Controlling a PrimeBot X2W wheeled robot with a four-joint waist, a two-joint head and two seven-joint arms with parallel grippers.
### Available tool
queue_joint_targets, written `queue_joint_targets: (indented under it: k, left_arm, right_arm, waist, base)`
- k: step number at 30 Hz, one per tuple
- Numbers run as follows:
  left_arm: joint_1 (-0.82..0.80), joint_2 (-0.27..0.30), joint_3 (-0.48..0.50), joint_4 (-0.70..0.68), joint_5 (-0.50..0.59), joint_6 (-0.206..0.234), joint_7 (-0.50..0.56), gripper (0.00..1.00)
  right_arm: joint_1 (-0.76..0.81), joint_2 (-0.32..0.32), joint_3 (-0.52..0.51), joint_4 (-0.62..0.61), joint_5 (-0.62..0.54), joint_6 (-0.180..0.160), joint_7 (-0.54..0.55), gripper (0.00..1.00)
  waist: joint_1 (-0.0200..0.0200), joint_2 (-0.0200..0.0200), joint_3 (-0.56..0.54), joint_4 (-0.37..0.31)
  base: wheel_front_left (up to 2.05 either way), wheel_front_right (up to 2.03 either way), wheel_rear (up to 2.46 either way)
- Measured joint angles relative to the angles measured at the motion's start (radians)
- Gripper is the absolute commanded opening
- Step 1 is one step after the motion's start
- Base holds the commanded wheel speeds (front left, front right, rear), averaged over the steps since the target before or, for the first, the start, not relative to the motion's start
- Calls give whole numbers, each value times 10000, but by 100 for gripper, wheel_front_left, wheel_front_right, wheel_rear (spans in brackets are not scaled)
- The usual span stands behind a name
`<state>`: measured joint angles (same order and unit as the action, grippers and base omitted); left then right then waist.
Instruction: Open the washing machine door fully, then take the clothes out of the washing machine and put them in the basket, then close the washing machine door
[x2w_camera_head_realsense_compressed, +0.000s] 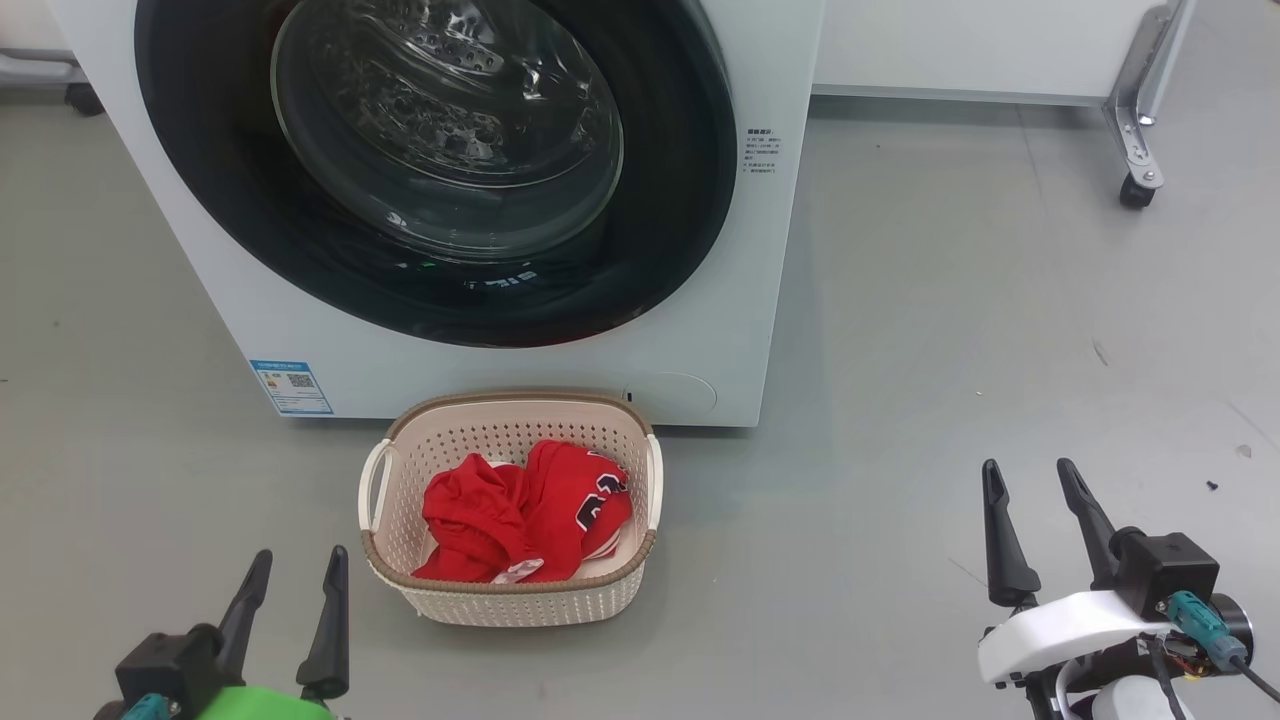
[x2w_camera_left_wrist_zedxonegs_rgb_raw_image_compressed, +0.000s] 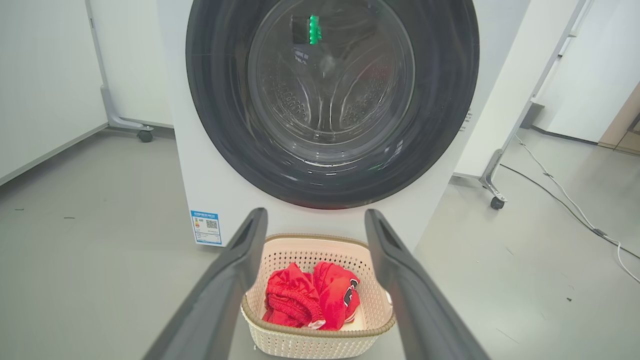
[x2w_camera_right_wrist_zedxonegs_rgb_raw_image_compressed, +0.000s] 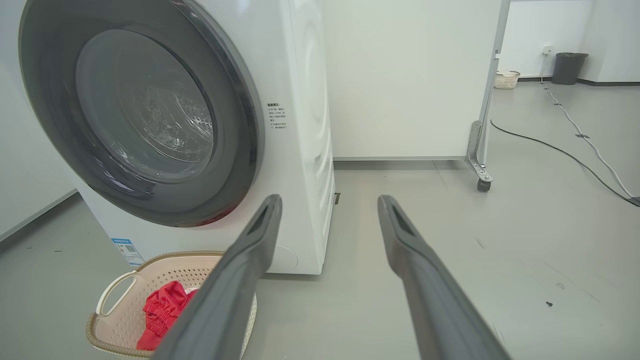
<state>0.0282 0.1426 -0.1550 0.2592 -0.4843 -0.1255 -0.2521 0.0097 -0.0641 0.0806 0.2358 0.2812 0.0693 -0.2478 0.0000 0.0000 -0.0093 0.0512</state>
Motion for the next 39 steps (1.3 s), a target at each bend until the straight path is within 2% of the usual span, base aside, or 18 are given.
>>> queue_joint_targets:
  k: [17,39]
  left_arm:
    - [130,-35,215,196,-405,0,0,100]
    - [130,-19,42,211,-633,0,0,100]
  right_arm:
    - [3,17,17,-61,-224,0,0,100]
    - [9,36,-4,-138,-224,0,0,100]
  waist:
    - [0,0,-9,55]
    - [0,0,-26,66]
  base:
    - [0,0,0]
    - [0,0,0]
